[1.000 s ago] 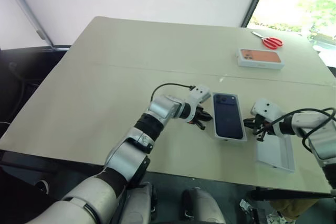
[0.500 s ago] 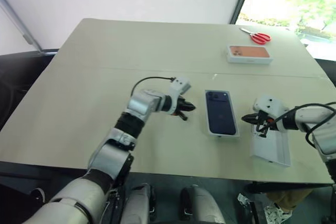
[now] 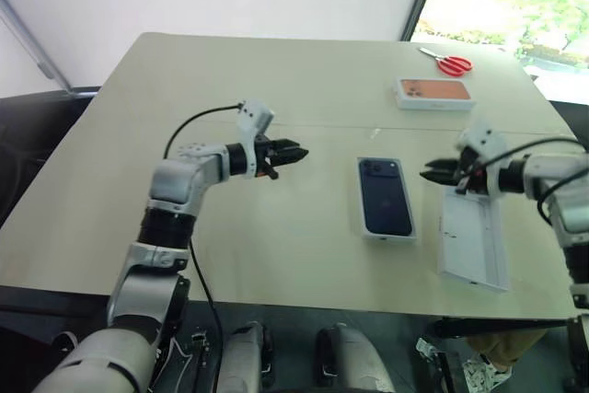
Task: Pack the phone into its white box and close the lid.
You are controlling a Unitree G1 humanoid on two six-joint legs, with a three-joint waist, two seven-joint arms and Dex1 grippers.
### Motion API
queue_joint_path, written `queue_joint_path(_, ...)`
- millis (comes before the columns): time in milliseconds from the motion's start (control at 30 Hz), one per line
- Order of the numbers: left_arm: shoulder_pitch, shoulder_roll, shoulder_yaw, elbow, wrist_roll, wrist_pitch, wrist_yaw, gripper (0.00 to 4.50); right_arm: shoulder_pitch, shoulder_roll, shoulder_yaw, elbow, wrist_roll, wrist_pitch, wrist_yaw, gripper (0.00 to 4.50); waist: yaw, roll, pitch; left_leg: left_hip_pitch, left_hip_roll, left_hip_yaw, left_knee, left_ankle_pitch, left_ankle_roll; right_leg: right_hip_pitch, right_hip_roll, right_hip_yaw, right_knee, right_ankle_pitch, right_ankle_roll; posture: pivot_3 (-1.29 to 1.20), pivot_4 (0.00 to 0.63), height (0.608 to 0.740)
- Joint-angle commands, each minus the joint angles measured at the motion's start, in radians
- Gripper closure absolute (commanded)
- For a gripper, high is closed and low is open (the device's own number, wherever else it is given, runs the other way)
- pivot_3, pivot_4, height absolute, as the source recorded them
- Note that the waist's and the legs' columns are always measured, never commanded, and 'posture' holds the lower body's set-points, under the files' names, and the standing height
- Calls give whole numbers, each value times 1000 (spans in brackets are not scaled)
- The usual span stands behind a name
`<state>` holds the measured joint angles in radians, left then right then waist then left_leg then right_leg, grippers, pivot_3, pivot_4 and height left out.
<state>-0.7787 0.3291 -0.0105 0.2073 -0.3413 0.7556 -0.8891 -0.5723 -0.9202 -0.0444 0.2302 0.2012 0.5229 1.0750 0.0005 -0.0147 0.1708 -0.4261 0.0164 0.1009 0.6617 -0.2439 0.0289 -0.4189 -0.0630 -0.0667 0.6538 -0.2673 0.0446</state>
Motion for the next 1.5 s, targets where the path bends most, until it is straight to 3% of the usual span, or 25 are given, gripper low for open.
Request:
queue_joint_path(33, 31, 48, 46, -69, -51, -52, -49, 1090, -42, 2, -27, -39, 30, 162, -55, 1609, 1, 0, 0, 0, 0, 0, 0, 0, 0, 0, 0, 0, 0, 0, 0, 0, 150, 740)
queue_joint_path(100, 62, 79, 56, -90, -58, -108, -83, 147, -18, 2, -5, -105, 33, 272, -82, 640, 4, 0, 0, 0, 0, 0, 0, 0, 0, 0, 0, 0, 0, 0, 0, 0, 150, 740)
queue_joint_path(133, 74, 95, 56, -96, -65, -118, -100, 0, -3, -1, 6, -137, 31, 323, -98, 55, 5, 0, 0, 0, 0, 0, 0, -1, 1, 0, -1, 0, 0, 0, -1, 0, 150, 740)
queue_joint_path(333, 148, 151, 52, -153, -112, -132, -165, 0, 9, -67, 1, -206, 34, 518, -152, 21, 4, 1, 0, -2, 0, 0, 0, -1, 1, -2, -1, 1, 0, -2, -4, 0, 150, 740)
queue_joint_path(533, 171, 131, 31, -172, -85, -218, -132, 0, 5, -109, -25, -319, 133, 812, -172, 21, 3, 2, 0, -2, 0, 1, -2, -1, 1, -4, -1, 1, 0, -1, -4, 0, 150, 740)
queue_joint_path(700, 165, 121, 14, -163, -85, -221, -117, 0, -58, -66, -74, -301, 172, 1067, -263, 21, -9, 2, 0, -2, 0, 1, -2, -1, 1, -5, -1, 2, 0, -1, -4, 0, 150, 740)
queue_joint_path(900, 175, 112, 4, -177, -82, -257, -102, 0, -57, -34, -84, -284, 274, 1092, -403, 21, -13, 2, 0, -2, 0, 1, -3, -1, 1, -5, -1, 2, 0, -1, -4, 0, 150, 740)
queue_joint_path(1200, 190, 114, 5, -181, -74, -364, -105, 0, -52, 36, -193, -195, 412, 1092, -751, 21, -12, 2, 0, -2, 0, 2, -4, -1, 1, -5, -1, 2, 0, 0, -1, 0, 150, 740)
queue_joint_path(1500, 186, 104, -6, -167, -68, -367, -87, 0, -63, 47, -229, -158, 743, 1092, -1073, 21, -12, 2, 0, -3, 0, 3, -3, 0, 2, -5, 0, 2, 1, 0, 0, 0, 150, 740)
